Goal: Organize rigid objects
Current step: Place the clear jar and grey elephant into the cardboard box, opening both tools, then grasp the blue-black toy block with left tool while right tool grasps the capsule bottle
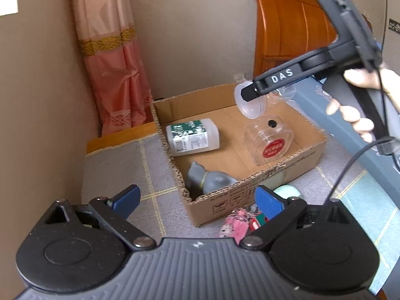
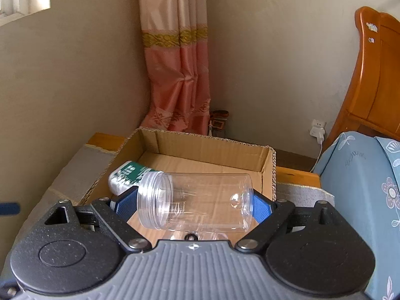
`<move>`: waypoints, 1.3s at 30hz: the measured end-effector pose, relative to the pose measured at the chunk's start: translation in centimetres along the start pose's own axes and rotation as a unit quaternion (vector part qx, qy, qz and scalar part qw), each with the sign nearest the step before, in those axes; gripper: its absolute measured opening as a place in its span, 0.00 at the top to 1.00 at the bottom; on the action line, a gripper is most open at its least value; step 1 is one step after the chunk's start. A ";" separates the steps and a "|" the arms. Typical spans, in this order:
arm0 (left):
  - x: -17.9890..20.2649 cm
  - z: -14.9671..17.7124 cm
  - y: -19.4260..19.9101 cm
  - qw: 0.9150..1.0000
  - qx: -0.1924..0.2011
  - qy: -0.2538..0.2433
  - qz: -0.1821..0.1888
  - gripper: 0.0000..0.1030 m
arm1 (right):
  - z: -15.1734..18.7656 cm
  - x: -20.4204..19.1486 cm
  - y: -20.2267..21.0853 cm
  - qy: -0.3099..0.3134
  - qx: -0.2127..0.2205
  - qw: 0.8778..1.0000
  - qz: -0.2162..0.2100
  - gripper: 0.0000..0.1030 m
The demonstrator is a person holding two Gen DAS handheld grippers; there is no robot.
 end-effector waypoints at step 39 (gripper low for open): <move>4.9 7.0 3.0 0.998 0.005 0.007 -0.054 0.04 | 17.0 -1.6 7.2 -0.063 -0.013 0.998 0.010 0.00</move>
Point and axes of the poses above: each gripper's, at about its wrist camera, not at the fingertips, and y roughly against the way its jaws point, x to its right, z to its underside, the point moved 2 cm from there along -y, roughly the way its jaws point, and after that the axes turned 5 degrees about -y, right-handed, at the moved point
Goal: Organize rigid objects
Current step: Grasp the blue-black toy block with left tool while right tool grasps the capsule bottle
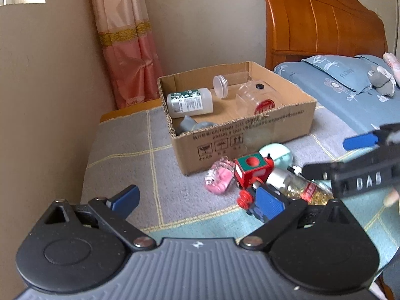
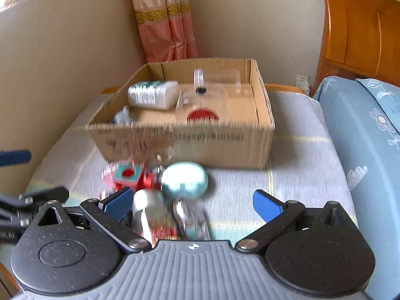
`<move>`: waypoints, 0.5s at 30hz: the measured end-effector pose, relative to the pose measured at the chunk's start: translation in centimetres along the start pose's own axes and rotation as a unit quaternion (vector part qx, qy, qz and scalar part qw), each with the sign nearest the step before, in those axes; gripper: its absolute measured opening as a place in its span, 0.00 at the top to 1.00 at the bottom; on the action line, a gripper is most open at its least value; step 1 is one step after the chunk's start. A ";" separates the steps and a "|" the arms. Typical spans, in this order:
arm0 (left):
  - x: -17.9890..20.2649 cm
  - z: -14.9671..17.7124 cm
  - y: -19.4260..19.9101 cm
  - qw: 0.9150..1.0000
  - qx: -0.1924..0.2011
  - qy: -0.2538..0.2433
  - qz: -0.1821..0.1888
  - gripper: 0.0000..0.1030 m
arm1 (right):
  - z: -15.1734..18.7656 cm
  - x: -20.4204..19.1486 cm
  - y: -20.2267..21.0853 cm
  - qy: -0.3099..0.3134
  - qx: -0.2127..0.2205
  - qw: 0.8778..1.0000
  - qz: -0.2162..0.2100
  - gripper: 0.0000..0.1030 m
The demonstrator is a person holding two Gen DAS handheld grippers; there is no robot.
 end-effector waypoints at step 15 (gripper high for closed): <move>0.5 2.7 -0.6 0.999 -0.020 0.015 0.024 0.04 | 5.6 -1.4 -1.4 0.035 -0.045 0.998 0.025 0.00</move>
Point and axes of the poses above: each gripper's, at about its wrist camera, not at the fingertips, and y roughly against the way its jaws point, x to its right, z to its underside, the point moved 2 cm from there along -y, roughly the way its jaws point, and after that the axes turned 5 degrees about -y, right-handed, at the moved point
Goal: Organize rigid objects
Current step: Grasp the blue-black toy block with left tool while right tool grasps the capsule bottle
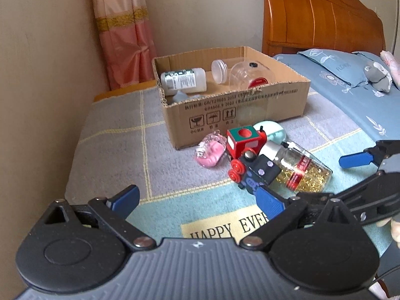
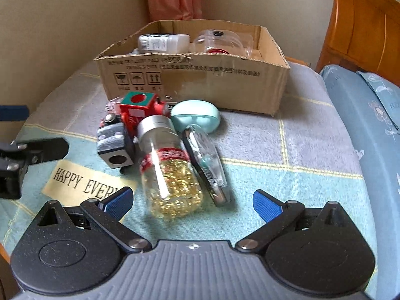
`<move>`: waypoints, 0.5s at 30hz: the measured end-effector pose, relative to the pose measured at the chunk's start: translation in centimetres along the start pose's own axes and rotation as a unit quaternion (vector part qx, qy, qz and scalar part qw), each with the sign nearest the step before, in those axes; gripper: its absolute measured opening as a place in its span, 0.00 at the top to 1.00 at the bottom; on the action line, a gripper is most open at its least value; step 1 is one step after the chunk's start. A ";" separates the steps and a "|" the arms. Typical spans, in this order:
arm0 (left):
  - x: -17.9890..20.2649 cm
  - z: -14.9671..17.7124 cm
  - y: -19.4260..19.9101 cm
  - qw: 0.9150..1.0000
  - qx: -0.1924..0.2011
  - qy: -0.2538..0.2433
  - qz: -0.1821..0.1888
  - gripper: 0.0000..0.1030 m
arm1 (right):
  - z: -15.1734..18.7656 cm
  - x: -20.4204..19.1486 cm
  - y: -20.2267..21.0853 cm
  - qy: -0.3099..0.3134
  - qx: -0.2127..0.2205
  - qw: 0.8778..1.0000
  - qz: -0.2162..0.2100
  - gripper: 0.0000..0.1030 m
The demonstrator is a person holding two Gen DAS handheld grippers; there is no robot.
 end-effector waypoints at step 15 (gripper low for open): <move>1.7 -0.2 -2.8 0.998 -0.016 -0.021 0.053 0.04 | 0.0 4.9 -0.4 -0.051 -0.002 0.999 0.007 0.00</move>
Point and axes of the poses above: each gripper's, at about its wrist camera, not at the fingertips, and y roughly against the way its jaws point, x to its right, z to its underside, the point moved 2 cm from there along -y, roughly the way its jaws point, and after that the axes turned 5 degrees about -y, right-handed, at the moved point
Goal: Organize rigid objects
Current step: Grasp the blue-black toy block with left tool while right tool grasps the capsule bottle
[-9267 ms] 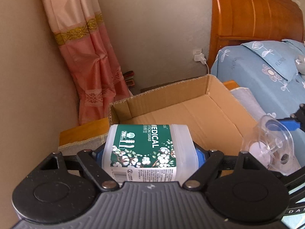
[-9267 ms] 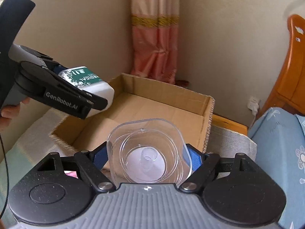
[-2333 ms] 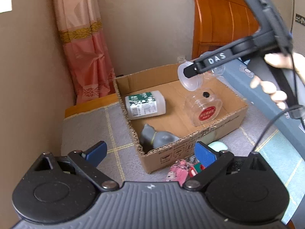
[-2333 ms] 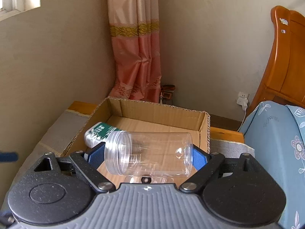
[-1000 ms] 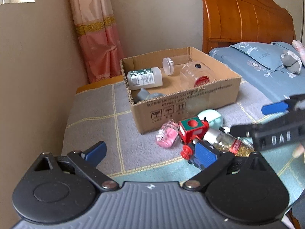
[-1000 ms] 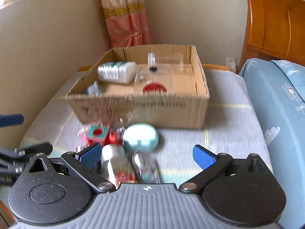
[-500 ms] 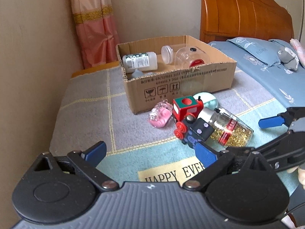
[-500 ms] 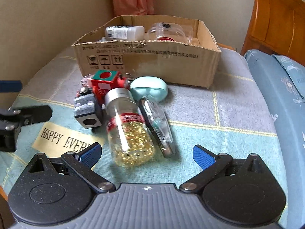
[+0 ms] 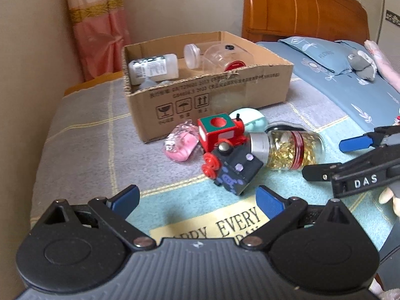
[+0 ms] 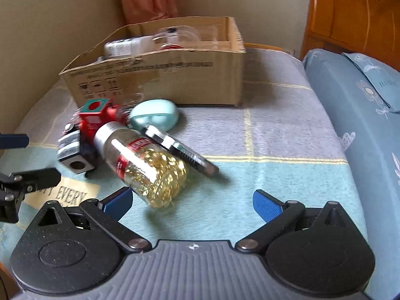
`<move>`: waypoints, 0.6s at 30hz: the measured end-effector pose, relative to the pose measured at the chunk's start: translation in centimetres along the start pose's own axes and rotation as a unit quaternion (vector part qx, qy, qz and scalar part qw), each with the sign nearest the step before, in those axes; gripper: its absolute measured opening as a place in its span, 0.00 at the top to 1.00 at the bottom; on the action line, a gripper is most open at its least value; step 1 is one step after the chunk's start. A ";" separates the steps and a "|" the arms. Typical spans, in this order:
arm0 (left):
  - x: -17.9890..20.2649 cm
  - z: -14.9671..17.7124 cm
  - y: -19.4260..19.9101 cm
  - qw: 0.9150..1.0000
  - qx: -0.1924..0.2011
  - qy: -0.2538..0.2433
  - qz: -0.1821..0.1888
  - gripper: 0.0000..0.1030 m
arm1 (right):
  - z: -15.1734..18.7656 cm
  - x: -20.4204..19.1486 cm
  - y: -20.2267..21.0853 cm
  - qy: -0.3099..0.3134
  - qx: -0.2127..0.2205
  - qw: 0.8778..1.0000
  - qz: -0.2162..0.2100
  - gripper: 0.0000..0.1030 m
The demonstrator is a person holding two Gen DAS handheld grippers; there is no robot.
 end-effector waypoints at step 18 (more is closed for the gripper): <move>1.3 -1.6 -2.7 0.991 0.022 -0.102 0.087 0.42 | 0.2 1.2 -1.2 0.034 0.020 0.999 0.023 0.00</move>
Point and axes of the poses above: each gripper's, at about its wrist camera, not at the fingertips, and y roughly against the way its jaws point, x to its right, z to its underside, the point moved 2 cm from there along -y, roughly the way its jaws point, and after that the axes turned 5 degrees about -y, right-handed, at the moved point
